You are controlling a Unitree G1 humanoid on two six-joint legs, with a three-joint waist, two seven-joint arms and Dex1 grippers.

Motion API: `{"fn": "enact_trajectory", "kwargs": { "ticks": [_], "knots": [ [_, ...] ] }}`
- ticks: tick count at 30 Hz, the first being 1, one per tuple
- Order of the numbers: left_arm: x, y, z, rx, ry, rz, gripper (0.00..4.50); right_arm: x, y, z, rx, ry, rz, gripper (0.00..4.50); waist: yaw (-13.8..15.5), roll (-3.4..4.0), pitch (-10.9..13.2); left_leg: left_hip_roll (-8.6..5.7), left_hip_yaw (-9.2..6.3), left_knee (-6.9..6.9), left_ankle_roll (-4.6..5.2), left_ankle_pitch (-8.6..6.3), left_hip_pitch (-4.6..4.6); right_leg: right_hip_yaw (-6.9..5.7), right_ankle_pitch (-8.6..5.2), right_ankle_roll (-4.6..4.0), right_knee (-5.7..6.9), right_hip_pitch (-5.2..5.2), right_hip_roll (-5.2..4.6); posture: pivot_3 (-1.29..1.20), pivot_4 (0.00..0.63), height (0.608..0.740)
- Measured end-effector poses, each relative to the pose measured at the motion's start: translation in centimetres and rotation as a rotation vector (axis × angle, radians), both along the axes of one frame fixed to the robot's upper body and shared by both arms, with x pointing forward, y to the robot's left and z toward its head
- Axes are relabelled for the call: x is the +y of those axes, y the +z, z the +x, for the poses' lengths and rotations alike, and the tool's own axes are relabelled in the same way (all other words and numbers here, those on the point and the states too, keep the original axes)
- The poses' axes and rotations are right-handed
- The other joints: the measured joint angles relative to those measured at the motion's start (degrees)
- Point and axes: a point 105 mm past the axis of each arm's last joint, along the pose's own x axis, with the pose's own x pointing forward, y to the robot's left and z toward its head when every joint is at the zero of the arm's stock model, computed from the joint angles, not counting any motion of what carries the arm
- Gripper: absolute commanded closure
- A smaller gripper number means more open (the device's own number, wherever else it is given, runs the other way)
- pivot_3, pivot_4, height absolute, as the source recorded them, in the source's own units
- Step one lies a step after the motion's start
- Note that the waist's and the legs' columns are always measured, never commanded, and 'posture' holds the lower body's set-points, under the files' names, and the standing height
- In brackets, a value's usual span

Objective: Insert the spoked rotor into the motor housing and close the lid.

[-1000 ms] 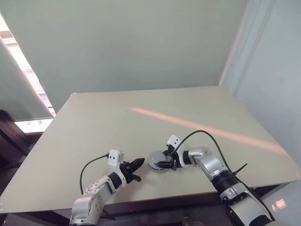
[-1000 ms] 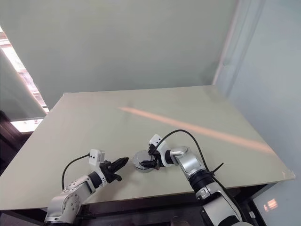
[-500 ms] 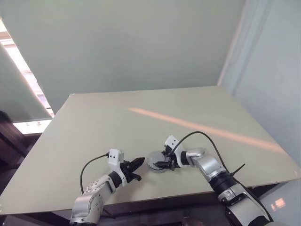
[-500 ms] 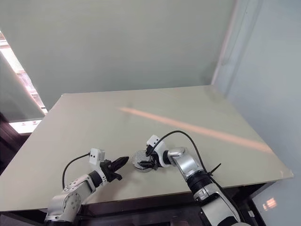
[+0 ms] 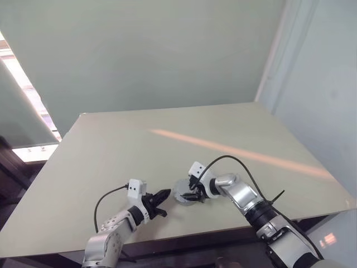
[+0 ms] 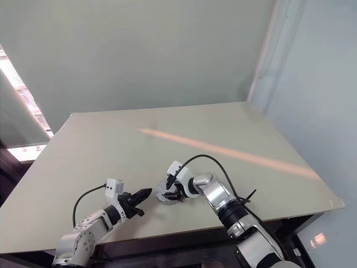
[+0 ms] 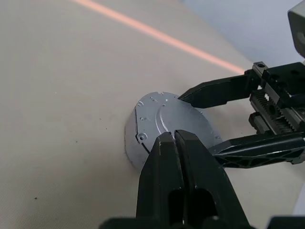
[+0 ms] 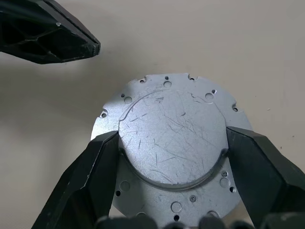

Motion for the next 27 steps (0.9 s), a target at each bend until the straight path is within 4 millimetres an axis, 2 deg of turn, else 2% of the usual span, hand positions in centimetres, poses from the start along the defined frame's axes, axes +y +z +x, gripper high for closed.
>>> {"fn": "enact_trajectory", "kwargs": {
  "ticks": [20, 27],
  "knots": [
    [0.62, 0.43, 0.69, -0.028, 0.039, 0.011, 4.50, 0.78, -0.03, 0.01, 0.024, -0.050, -0.039, 1.26, -0.28, 0.02, -0.11, 0.04, 0.00, -0.09, -0.03, -0.01, 0.30, -0.03, 0.00, 0.00, 0.02, 0.11, 0.00, 0.00, 0.000, 0.740],
    [0.63, 0.46, 0.78, -0.031, 0.043, 0.011, 4.50, 0.89, -0.06, -0.21, 0.010, -0.019, -0.066, 1.26, -0.29, 0.03, -0.13, 0.04, 0.01, -0.16, -0.04, -0.03, 0.32, -0.03, -0.01, -0.01, -0.02, 0.09, -0.01, 0.00, 0.000, 0.740]
  ]
}}
